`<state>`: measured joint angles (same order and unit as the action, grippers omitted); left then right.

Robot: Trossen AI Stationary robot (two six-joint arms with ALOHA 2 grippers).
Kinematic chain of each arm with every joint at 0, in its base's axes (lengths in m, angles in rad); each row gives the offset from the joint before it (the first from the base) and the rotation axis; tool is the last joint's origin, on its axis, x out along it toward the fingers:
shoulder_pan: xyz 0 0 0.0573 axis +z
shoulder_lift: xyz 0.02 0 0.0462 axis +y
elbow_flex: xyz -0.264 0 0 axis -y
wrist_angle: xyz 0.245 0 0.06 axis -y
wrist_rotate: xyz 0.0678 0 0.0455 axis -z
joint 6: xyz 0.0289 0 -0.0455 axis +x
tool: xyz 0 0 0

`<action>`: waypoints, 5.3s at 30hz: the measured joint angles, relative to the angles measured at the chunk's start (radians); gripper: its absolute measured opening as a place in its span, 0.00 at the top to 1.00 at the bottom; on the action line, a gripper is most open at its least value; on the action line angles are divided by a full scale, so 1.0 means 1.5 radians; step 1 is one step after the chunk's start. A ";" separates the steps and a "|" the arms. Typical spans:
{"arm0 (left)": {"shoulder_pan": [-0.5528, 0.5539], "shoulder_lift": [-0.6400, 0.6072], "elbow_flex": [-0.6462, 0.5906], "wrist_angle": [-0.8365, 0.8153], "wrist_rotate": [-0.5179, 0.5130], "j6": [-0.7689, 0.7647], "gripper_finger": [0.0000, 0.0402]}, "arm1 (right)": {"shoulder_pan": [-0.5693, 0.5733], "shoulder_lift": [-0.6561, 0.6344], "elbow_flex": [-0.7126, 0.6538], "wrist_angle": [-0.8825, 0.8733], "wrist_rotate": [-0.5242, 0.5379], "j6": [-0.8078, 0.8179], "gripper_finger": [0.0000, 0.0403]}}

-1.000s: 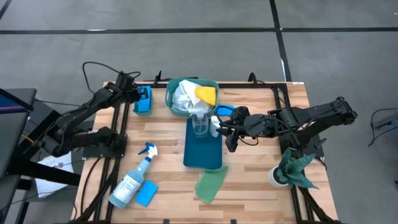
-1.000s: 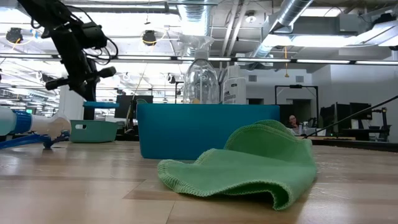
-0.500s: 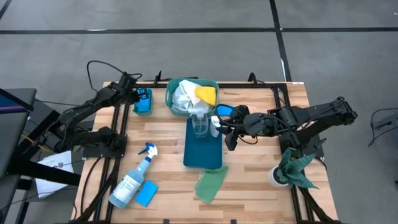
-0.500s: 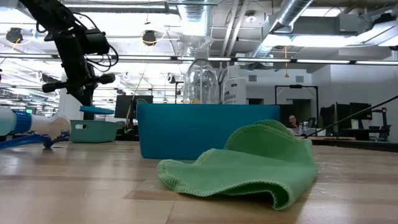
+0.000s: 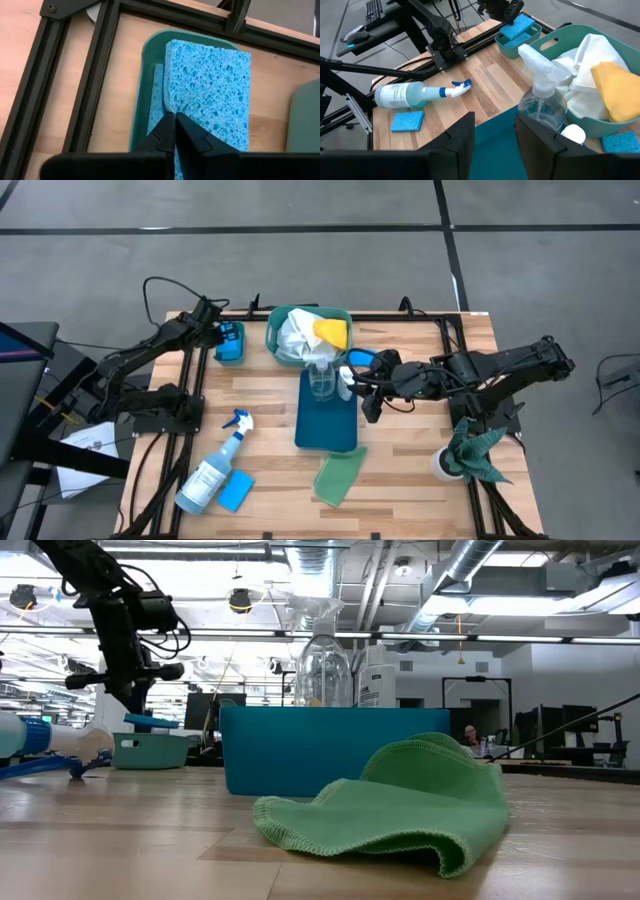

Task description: Pick & Place Kitchen Items

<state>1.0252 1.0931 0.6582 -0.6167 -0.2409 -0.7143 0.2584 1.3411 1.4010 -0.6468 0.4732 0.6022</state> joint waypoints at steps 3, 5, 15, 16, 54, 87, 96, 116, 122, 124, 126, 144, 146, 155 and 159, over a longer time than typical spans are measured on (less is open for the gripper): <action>0.000 0.000 0.000 0.009 0.014 0.009 1.00 | -0.001 0.000 0.000 0.000 0.000 0.000 0.67; -0.006 0.000 0.000 0.004 0.013 0.015 1.00 | -0.001 0.000 0.000 0.001 0.000 -0.001 0.67; -0.044 0.010 -0.043 0.021 -0.008 -0.063 1.00 | -0.008 0.000 0.000 0.003 -0.001 -0.012 0.67; -0.044 0.005 -0.049 0.014 -0.018 -0.072 1.00 | -0.008 0.000 0.000 0.003 -0.002 -0.012 0.67; -0.041 -0.007 -0.092 0.093 -0.029 -0.017 1.00 | -0.022 0.000 0.000 0.002 -0.021 -0.023 0.67; -0.041 -0.013 -0.092 0.100 -0.028 -0.019 0.76 | -0.021 0.000 0.000 0.002 -0.021 -0.023 0.67; -0.041 -0.119 -0.092 0.155 0.001 -0.020 0.74 | -0.021 0.000 0.000 0.002 -0.021 -0.024 0.67; -0.043 -0.258 -0.092 0.162 0.113 0.016 0.74 | -0.020 0.000 0.000 0.002 -0.037 -0.042 0.67; -0.043 -0.258 -0.092 0.163 0.142 0.015 0.74 | -0.019 0.000 0.000 -0.006 -0.037 -0.042 0.67; -0.043 -0.258 -0.092 0.170 0.179 0.015 0.74 | -0.019 0.000 0.000 -0.011 -0.037 -0.042 0.67; -0.043 -0.258 -0.092 0.189 0.241 0.015 0.74 | -0.019 0.000 0.000 -0.015 -0.037 -0.042 0.67; -0.300 -0.293 -0.092 0.439 0.720 -0.121 0.74 | -0.019 0.000 0.000 -0.023 -0.065 -0.060 0.67; -0.351 -0.294 -0.092 0.435 0.671 -0.106 0.74 | -0.019 0.000 0.000 -0.024 -0.073 -0.060 0.67; -0.562 -0.259 -0.092 0.408 0.531 -0.088 0.75 | -0.011 0.000 0.000 -0.030 -0.074 -0.055 0.67; -0.649 -0.237 -0.092 0.347 0.464 -0.086 0.75 | -0.010 0.000 0.000 -0.030 -0.074 -0.052 0.67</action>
<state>0.0521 0.7384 0.5209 -0.0958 0.4557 -0.8431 0.2429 1.3411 1.4010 -0.6914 0.3626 0.5237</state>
